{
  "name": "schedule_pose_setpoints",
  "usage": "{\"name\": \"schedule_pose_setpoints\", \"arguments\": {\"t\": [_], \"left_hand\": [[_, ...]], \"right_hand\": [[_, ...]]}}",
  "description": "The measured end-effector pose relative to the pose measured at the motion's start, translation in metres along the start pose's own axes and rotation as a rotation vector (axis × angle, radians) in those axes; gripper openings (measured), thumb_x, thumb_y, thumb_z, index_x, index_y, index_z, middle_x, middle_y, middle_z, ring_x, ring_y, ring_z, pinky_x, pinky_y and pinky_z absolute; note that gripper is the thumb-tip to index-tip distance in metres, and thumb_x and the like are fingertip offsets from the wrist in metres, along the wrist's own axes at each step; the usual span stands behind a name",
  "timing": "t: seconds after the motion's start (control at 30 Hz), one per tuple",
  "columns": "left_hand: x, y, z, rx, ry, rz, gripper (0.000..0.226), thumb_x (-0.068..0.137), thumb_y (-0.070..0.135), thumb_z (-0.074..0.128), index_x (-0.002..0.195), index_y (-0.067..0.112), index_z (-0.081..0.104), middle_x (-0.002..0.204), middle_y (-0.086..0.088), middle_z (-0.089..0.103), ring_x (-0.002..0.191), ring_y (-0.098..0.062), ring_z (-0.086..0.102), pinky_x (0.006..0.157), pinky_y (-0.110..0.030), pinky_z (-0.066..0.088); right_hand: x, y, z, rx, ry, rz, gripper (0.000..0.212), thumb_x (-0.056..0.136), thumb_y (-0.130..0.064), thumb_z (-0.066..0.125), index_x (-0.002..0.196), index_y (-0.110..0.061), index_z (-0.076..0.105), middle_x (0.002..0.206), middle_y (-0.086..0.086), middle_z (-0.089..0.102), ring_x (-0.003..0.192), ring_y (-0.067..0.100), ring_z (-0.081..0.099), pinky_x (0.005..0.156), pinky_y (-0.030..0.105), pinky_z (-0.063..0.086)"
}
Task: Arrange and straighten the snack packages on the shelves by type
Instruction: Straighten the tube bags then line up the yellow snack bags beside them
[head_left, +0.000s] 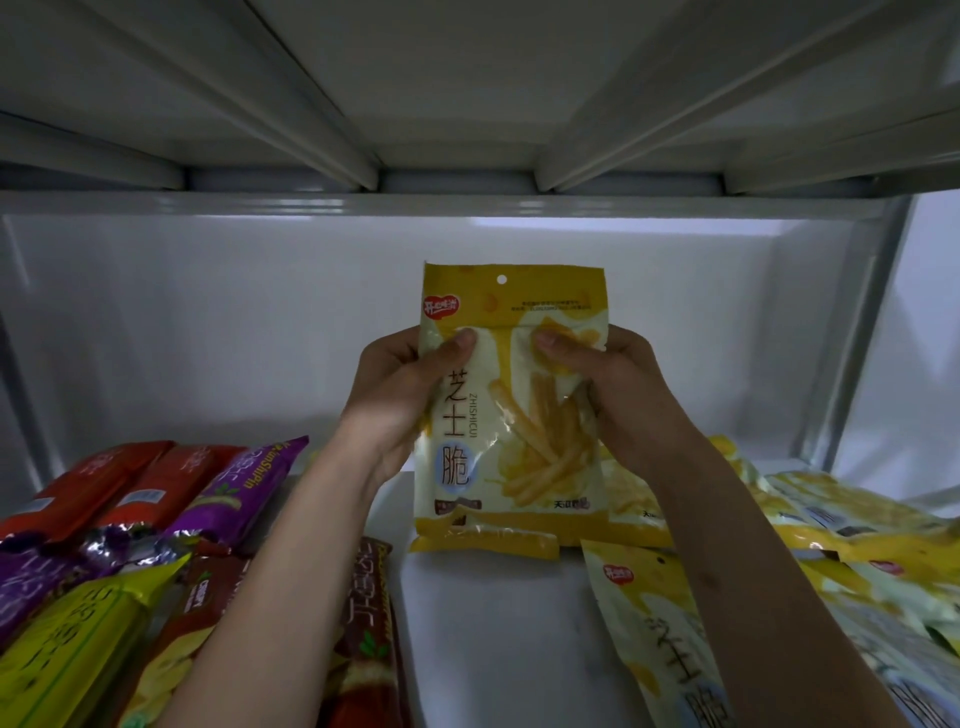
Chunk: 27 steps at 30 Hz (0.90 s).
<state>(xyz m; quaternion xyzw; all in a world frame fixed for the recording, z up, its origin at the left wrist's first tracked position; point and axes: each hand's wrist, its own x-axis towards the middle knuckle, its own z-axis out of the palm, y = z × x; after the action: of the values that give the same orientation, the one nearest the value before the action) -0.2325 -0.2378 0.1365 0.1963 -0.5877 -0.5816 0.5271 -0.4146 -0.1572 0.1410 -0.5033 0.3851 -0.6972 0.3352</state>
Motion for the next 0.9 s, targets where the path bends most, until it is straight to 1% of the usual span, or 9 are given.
{"name": "schedule_pose_setpoints", "arguments": {"t": [0.17, 0.27, 0.37, 0.5, 0.6, 0.7, 0.77, 0.83, 0.9], "left_hand": [[-0.002, 0.003, 0.001, -0.034, -0.050, 0.010, 0.027, 0.080, 0.022, 0.075, 0.100, 0.003, 0.077, 0.100, -0.019, 0.079, 0.088, -0.032, 0.078, 0.077, -0.042, 0.064], [-0.001, 0.005, 0.003, -0.072, -0.016, 0.055, 0.023, 0.090, 0.019, 0.072, 0.102, 0.001, 0.075, 0.099, -0.015, 0.078, 0.091, -0.031, 0.076, 0.086, -0.046, 0.063], [0.000, 0.004, 0.004, -0.006, 0.068, 0.095, 0.014, 0.096, 0.014, 0.070, 0.094, 0.002, 0.077, 0.090, -0.013, 0.078, 0.085, -0.028, 0.075, 0.085, -0.047, 0.061], [0.001, 0.005, 0.004, 0.019, 0.086, 0.088, 0.014, 0.095, 0.013, 0.071, 0.087, 0.005, 0.079, 0.091, -0.016, 0.077, 0.085, -0.033, 0.073, 0.087, -0.055, 0.059], [0.000, 0.009, 0.003, -0.021, 0.072, 0.077, 0.020, 0.095, 0.010, 0.068, 0.081, 0.013, 0.082, 0.087, -0.011, 0.079, 0.080, -0.026, 0.075, 0.076, -0.041, 0.062], [0.000, 0.013, 0.002, -0.122, 0.031, -0.033, 0.022, 0.098, 0.016, 0.060, 0.103, 0.005, 0.078, 0.103, -0.017, 0.078, 0.092, -0.034, 0.077, 0.080, -0.042, 0.062], [-0.001, 0.015, 0.000, -0.151, -0.021, -0.067, 0.028, 0.094, 0.020, 0.064, 0.110, 0.000, 0.075, 0.109, -0.021, 0.077, 0.097, -0.037, 0.076, 0.085, -0.044, 0.062], [-0.001, 0.014, -0.005, -0.008, -0.095, -0.049, 0.039, 0.085, 0.024, 0.075, 0.115, -0.001, 0.074, 0.112, -0.021, 0.077, 0.100, -0.036, 0.075, 0.090, -0.045, 0.061], [-0.004, 0.012, -0.007, 0.163, -0.151, -0.052, 0.035, 0.083, 0.022, 0.077, 0.112, 0.004, 0.076, 0.108, -0.015, 0.079, 0.100, -0.032, 0.077, 0.089, -0.043, 0.061]], "right_hand": [[0.002, 0.000, 0.000, 0.033, 0.056, -0.072, 0.030, 0.077, -0.019, 0.081, 0.104, -0.006, 0.078, 0.103, 0.013, 0.079, 0.096, 0.030, 0.077, 0.082, 0.042, 0.064], [0.002, 0.000, 0.001, -0.024, 0.093, -0.076, 0.018, 0.081, -0.011, 0.082, 0.098, -0.005, 0.079, 0.098, 0.014, 0.079, 0.093, 0.030, 0.077, 0.084, 0.046, 0.064], [0.002, 0.000, 0.003, -0.044, 0.107, -0.055, 0.015, 0.079, -0.014, 0.084, 0.092, -0.007, 0.081, 0.096, 0.014, 0.079, 0.092, 0.029, 0.076, 0.089, 0.051, 0.063], [0.002, -0.001, 0.004, -0.064, 0.123, -0.068, 0.022, 0.075, -0.019, 0.090, 0.090, -0.007, 0.082, 0.105, 0.029, 0.075, 0.104, 0.046, 0.073, 0.100, 0.062, 0.055], [0.002, -0.001, 0.004, -0.038, 0.105, -0.097, 0.019, 0.076, -0.017, 0.087, 0.089, -0.004, 0.080, 0.092, 0.021, 0.074, 0.089, 0.035, 0.073, 0.091, 0.053, 0.060], [0.000, 0.000, 0.007, 0.007, 0.097, -0.097, 0.014, 0.083, -0.008, 0.082, 0.092, 0.001, 0.076, 0.086, 0.016, 0.070, 0.079, 0.026, 0.068, 0.076, 0.038, 0.058], [0.001, 0.000, 0.008, 0.024, 0.113, -0.089, 0.011, 0.084, -0.007, 0.082, 0.091, 0.000, 0.076, 0.087, 0.015, 0.069, 0.081, 0.026, 0.067, 0.078, 0.040, 0.058], [0.002, 0.000, 0.006, 0.060, 0.149, -0.086, 0.005, 0.085, -0.008, 0.082, 0.085, -0.008, 0.077, 0.085, 0.011, 0.072, 0.080, 0.025, 0.069, 0.079, 0.041, 0.057], [0.003, 0.000, 0.003, 0.098, 0.180, -0.079, 0.005, 0.087, -0.009, 0.081, 0.090, -0.008, 0.078, 0.093, 0.013, 0.077, 0.088, 0.030, 0.075, 0.084, 0.043, 0.061]]}}
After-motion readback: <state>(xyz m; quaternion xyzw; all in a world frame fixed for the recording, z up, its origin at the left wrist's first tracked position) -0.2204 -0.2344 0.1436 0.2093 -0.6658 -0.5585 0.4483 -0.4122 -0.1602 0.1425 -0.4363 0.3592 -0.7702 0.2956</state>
